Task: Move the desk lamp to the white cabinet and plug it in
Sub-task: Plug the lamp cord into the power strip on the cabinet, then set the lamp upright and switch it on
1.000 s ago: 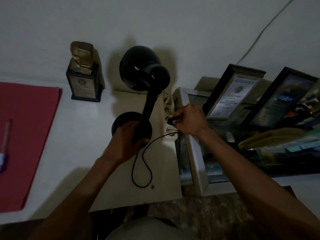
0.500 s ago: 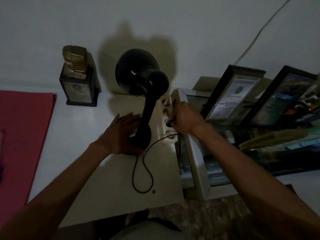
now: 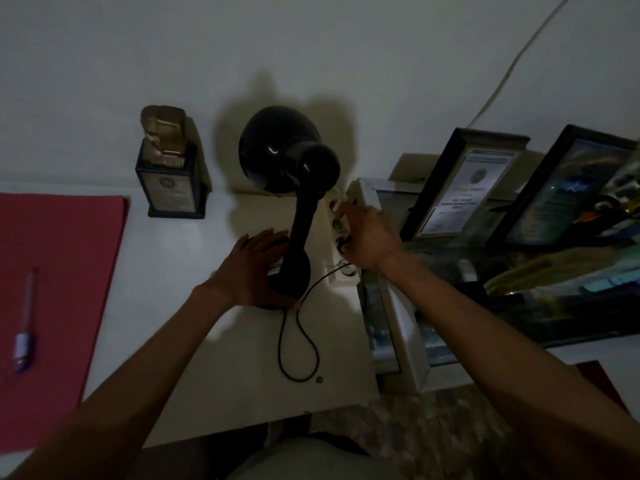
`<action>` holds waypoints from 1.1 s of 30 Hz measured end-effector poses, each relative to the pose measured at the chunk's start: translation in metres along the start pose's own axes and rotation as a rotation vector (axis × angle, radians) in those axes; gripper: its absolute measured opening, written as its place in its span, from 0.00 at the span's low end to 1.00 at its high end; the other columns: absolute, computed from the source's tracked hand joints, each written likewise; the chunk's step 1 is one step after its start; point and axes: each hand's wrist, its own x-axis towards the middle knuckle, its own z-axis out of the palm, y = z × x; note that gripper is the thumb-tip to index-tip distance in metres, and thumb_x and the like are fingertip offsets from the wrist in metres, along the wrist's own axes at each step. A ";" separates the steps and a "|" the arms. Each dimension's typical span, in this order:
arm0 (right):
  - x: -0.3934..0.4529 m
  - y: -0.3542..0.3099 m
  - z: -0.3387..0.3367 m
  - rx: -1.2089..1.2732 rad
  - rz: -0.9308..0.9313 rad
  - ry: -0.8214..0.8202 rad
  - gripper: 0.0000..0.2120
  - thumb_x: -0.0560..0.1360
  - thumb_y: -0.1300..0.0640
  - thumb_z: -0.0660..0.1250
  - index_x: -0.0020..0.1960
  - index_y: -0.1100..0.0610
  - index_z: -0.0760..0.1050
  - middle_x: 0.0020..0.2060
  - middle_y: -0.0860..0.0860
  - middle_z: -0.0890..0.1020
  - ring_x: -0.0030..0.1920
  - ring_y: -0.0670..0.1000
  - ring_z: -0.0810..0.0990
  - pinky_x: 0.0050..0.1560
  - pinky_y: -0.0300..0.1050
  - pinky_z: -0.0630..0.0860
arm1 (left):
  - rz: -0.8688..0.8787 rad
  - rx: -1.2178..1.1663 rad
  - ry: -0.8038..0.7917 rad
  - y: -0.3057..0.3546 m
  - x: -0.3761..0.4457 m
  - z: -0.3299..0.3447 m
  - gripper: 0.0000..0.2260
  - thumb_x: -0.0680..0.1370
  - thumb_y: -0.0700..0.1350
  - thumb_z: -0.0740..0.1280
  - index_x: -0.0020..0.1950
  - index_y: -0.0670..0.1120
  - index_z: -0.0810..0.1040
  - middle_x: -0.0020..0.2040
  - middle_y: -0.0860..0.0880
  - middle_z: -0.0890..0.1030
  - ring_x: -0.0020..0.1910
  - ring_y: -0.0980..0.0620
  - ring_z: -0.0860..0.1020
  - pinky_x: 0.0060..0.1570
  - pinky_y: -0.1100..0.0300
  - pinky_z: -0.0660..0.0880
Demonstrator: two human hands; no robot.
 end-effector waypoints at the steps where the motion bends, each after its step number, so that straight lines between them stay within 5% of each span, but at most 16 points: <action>1: -0.005 0.000 0.001 0.051 0.012 0.055 0.28 0.72 0.56 0.69 0.72 0.54 0.69 0.56 0.56 0.82 0.55 0.60 0.80 0.57 0.53 0.77 | -0.006 0.012 -0.053 -0.003 0.000 -0.002 0.53 0.59 0.65 0.79 0.77 0.45 0.63 0.78 0.45 0.62 0.78 0.43 0.58 0.73 0.38 0.57; 4: -0.024 -0.011 0.010 0.509 0.057 0.209 0.24 0.70 0.61 0.68 0.67 0.52 0.74 0.54 0.50 0.83 0.52 0.53 0.82 0.54 0.48 0.80 | -0.055 0.021 -0.243 -0.013 0.001 -0.011 0.57 0.59 0.66 0.78 0.79 0.49 0.55 0.81 0.49 0.54 0.80 0.47 0.48 0.77 0.43 0.50; 7: -0.045 -0.037 0.029 0.860 0.060 0.151 0.29 0.68 0.56 0.70 0.68 0.45 0.71 0.57 0.41 0.77 0.50 0.46 0.79 0.44 0.34 0.76 | -0.105 -0.003 -0.295 -0.014 -0.002 -0.019 0.57 0.59 0.66 0.79 0.80 0.50 0.54 0.80 0.50 0.55 0.80 0.48 0.49 0.78 0.49 0.51; 12: -0.061 -0.084 0.065 0.979 -0.087 0.019 0.32 0.69 0.46 0.76 0.70 0.45 0.67 0.59 0.39 0.75 0.54 0.30 0.75 0.49 0.22 0.72 | -0.207 -0.077 0.054 0.005 -0.029 -0.014 0.49 0.62 0.64 0.75 0.76 0.45 0.64 0.76 0.44 0.66 0.77 0.46 0.61 0.74 0.47 0.63; 16: -0.050 -0.101 0.067 0.906 -0.007 0.096 0.18 0.77 0.44 0.69 0.63 0.52 0.78 0.53 0.51 0.84 0.50 0.49 0.83 0.48 0.45 0.82 | -0.332 -0.127 0.340 0.019 -0.052 0.002 0.49 0.61 0.63 0.78 0.74 0.38 0.67 0.74 0.40 0.69 0.75 0.43 0.65 0.76 0.47 0.59; 21: -0.043 -0.108 0.070 0.815 -0.015 0.129 0.12 0.82 0.49 0.62 0.58 0.55 0.77 0.47 0.54 0.85 0.46 0.54 0.84 0.43 0.48 0.81 | -0.385 -0.118 0.288 0.013 -0.072 0.003 0.55 0.60 0.65 0.78 0.77 0.39 0.60 0.78 0.41 0.61 0.78 0.44 0.59 0.77 0.54 0.56; 25: -0.031 -0.102 0.071 0.875 0.009 0.127 0.17 0.82 0.47 0.60 0.62 0.59 0.75 0.53 0.56 0.84 0.50 0.53 0.83 0.39 0.28 0.72 | -0.362 -0.022 0.317 0.014 -0.082 0.008 0.50 0.64 0.64 0.76 0.77 0.41 0.62 0.78 0.42 0.63 0.75 0.43 0.63 0.75 0.50 0.62; 27: -0.029 -0.099 0.075 0.910 0.024 0.105 0.18 0.81 0.48 0.64 0.65 0.59 0.73 0.57 0.56 0.82 0.56 0.55 0.82 0.48 0.39 0.78 | -0.357 -0.008 0.339 0.015 -0.084 0.009 0.49 0.64 0.66 0.74 0.77 0.43 0.62 0.77 0.43 0.64 0.74 0.44 0.65 0.71 0.47 0.66; 29: -0.034 -0.099 0.080 0.912 0.007 0.104 0.23 0.76 0.47 0.71 0.67 0.53 0.71 0.58 0.50 0.81 0.58 0.51 0.81 0.53 0.43 0.79 | -0.348 0.003 0.331 0.011 -0.080 0.004 0.53 0.62 0.69 0.74 0.78 0.43 0.60 0.77 0.43 0.63 0.74 0.44 0.65 0.71 0.47 0.66; 33: -0.049 -0.110 0.090 1.025 -0.171 0.112 0.41 0.63 0.54 0.81 0.69 0.36 0.64 0.60 0.30 0.75 0.61 0.32 0.75 0.58 0.26 0.73 | -0.332 -0.019 0.202 -0.003 -0.070 -0.006 0.59 0.60 0.66 0.77 0.79 0.39 0.53 0.80 0.41 0.57 0.78 0.43 0.57 0.76 0.45 0.59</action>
